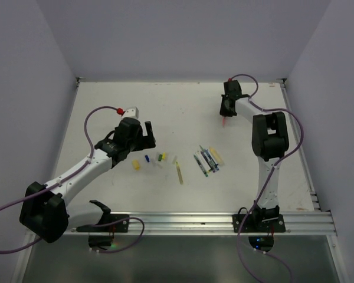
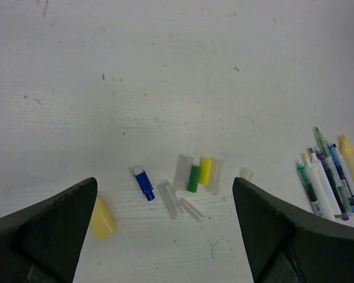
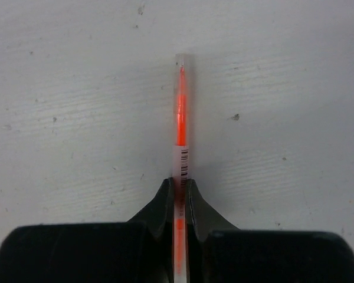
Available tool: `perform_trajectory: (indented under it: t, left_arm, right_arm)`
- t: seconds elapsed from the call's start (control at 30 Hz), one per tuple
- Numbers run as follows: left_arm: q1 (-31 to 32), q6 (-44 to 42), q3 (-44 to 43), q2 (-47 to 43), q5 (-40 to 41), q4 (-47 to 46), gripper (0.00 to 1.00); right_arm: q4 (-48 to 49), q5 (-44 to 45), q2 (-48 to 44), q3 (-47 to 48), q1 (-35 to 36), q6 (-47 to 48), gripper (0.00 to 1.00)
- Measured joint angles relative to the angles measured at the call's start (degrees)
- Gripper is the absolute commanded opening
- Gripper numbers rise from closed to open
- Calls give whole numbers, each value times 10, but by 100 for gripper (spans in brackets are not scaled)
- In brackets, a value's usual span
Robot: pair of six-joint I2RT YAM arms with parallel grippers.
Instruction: Open the pen caps
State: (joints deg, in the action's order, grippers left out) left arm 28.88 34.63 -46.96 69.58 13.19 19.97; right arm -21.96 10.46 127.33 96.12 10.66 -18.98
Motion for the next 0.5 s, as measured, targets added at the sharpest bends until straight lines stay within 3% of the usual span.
perform_trajectory:
  t: [0.23,0.5]
  left_arm:
    - [0,0,0,-18,-63,-50,100]
    - [0,9,1,-52,-144,-142,97]
  right_arm:
    - [45,-87,-87,-121,23,22,0]
    - [149,-189,-312,-286,127,22,0]
